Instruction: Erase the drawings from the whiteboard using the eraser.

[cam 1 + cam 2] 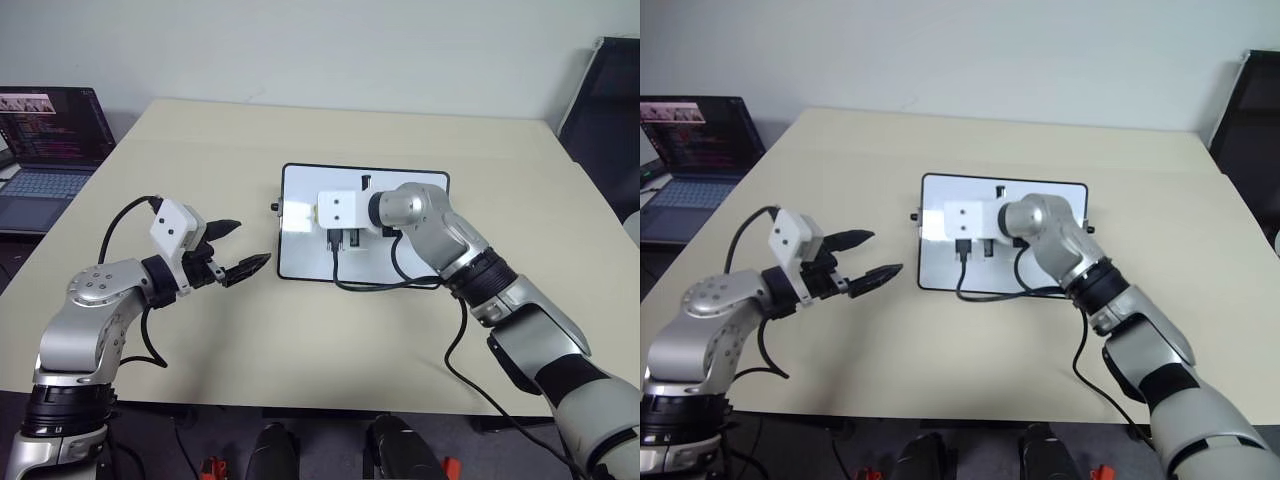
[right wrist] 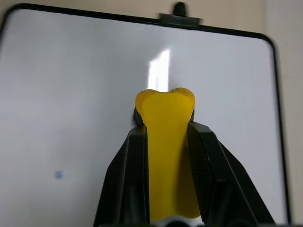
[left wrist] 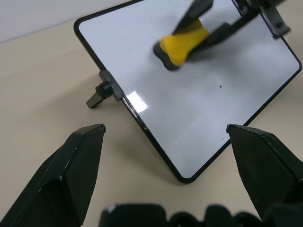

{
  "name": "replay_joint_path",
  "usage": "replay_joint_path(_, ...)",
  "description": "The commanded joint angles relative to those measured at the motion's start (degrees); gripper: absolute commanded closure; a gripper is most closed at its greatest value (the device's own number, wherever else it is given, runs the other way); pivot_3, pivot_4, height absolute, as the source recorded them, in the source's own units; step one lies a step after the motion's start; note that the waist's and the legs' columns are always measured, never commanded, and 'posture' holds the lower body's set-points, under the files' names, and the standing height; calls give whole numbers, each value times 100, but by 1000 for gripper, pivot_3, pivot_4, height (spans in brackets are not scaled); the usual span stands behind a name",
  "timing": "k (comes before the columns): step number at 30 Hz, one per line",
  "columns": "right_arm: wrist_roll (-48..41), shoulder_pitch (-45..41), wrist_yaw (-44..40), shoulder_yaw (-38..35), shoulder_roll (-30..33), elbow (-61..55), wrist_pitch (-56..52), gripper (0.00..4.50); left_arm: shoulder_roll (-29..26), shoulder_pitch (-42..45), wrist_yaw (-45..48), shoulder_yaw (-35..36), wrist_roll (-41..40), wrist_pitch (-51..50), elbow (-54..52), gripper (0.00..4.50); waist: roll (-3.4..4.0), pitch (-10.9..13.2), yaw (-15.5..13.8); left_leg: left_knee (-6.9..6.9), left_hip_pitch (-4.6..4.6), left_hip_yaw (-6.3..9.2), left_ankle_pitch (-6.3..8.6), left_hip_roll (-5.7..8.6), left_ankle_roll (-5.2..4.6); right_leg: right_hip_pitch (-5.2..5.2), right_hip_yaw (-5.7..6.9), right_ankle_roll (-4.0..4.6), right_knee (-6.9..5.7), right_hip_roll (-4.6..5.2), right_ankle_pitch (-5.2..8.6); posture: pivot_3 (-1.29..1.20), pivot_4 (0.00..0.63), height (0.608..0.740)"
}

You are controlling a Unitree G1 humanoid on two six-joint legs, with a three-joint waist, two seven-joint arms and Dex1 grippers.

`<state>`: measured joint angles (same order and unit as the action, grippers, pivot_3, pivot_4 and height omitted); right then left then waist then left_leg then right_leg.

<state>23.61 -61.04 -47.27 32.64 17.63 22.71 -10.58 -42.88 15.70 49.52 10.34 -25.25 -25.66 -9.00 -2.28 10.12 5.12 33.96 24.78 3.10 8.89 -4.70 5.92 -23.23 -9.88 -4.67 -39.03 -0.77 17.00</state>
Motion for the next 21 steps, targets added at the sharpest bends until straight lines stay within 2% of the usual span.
replay_joint_path(1,314,192,579,-195,113,-19,-68,3668,-203,-126,247,42,70,192,11,0,0,0,2,1,0,0,0,1,0,0,-1,0,0,0,0,0,150,740)
replay_joint_path(3,356,442,635,-189,252,-273,-28,3668,-405,-329,573,-84,241,427,38,0,0,0,4,2,0,-1,0,1,0,-2,-1,0,0,1,-1,0,150,740)
replay_joint_path(7,466,1184,195,82,649,-1012,-16,3670,-691,-677,1097,-336,439,797,22,0,-2,-1,-53,1,0,-2,0,3,1,-11,1,3,10,8,2,0,150,740)
replay_joint_path(11,624,1666,38,180,967,-1400,26,3670,-724,-684,1272,-447,524,968,111,0,-7,-4,-48,3,-1,-7,0,5,1,-17,-1,4,15,12,4,0,150,740)
replay_joint_path(16,731,1713,3,102,1120,-1476,99,3670,-692,-497,1331,-495,506,963,221,0,-7,-4,-45,5,-11,-7,0,6,0,-17,-4,6,8,12,2,0,150,740)
replay_joint_path(21,676,1407,878,-422,787,-1185,-109,3670,-675,-462,1415,-500,432,897,169,0,-6,-4,-22,10,-11,-12,-3,8,-3,-18,-10,7,8,14,1,0,150,740)
